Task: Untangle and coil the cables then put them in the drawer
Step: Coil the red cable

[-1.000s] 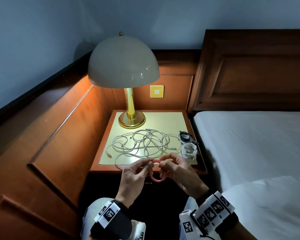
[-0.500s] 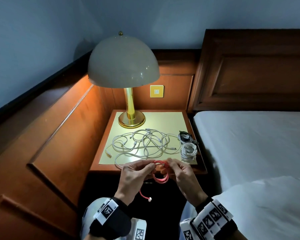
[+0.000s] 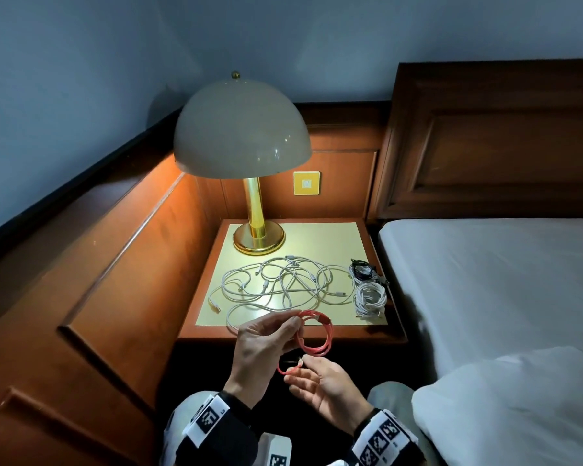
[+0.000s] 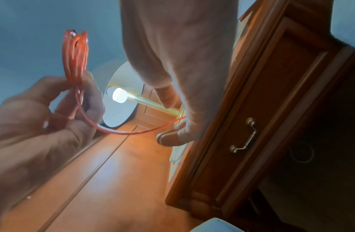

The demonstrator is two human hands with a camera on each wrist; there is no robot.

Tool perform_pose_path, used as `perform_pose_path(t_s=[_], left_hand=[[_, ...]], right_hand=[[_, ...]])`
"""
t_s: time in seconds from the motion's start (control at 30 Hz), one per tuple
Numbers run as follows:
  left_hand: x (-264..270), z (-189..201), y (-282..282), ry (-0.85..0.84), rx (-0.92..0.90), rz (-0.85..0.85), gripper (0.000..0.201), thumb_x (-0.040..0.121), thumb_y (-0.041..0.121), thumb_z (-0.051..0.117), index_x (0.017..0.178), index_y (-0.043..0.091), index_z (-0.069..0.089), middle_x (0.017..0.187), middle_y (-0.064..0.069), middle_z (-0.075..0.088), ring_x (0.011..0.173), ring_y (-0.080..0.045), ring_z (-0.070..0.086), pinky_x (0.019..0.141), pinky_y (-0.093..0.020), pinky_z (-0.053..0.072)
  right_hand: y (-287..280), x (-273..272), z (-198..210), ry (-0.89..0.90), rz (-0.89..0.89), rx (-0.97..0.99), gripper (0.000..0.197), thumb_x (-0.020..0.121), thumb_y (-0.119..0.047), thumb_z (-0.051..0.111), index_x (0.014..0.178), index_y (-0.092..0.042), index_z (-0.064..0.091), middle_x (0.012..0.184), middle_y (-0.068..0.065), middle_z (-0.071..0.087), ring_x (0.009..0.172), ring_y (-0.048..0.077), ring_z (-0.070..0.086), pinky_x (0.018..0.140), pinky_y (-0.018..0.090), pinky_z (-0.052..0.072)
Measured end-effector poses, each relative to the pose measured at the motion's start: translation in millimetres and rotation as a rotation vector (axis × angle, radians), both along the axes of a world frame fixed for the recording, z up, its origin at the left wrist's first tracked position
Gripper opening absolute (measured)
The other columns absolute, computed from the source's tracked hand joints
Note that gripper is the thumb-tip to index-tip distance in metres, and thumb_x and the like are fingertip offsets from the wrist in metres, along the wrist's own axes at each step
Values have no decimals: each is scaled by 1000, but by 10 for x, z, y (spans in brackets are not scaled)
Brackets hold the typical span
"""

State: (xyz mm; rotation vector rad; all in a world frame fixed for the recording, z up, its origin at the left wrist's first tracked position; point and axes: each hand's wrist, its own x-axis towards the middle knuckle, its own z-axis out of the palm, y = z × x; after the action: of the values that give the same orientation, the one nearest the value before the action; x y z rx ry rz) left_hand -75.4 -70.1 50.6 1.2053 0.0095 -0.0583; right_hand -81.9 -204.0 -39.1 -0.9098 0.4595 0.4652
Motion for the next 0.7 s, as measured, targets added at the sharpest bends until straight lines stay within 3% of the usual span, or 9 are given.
perform_pose_path(t_s=[0.13, 0.23, 0.37, 0.7], left_hand=[[2, -3, 19, 15, -31, 4, 15, 87, -3, 68, 100, -9, 73, 83, -27, 69, 70, -26, 69, 67, -31, 61], [-11, -7, 1, 13, -21, -14, 14, 89, -3, 67, 99, -11, 72, 80, -22, 70, 68, -23, 70, 64, -28, 60], [-5, -39, 6, 23, -13, 4, 15, 88, -2, 68, 99, -12, 72, 80, -20, 71, 68, -22, 70, 63, -27, 59], [28, -99, 72, 54, 35, 18, 13, 88, 0, 69, 98, -9, 73, 84, -22, 70, 73, -25, 68, 69, -31, 61]], right_hand=[[-102, 79, 74, -31, -95, 5, 25, 100, -13, 57, 119, 5, 59, 89, 18, 70, 76, 25, 72, 65, 30, 58], [-167, 114, 119, -22, -85, -54, 20, 97, -21, 63, 109, -5, 64, 86, 11, 71, 74, 20, 66, 65, 29, 53], [-246, 157, 112, -41, -171, -64, 8, 96, -16, 63, 98, -8, 63, 73, 6, 60, 59, 14, 57, 54, 26, 49], [-354, 183, 237, -166, -142, -44, 14, 95, -7, 55, 84, -9, 63, 76, 9, 59, 68, 18, 60, 64, 29, 50]])
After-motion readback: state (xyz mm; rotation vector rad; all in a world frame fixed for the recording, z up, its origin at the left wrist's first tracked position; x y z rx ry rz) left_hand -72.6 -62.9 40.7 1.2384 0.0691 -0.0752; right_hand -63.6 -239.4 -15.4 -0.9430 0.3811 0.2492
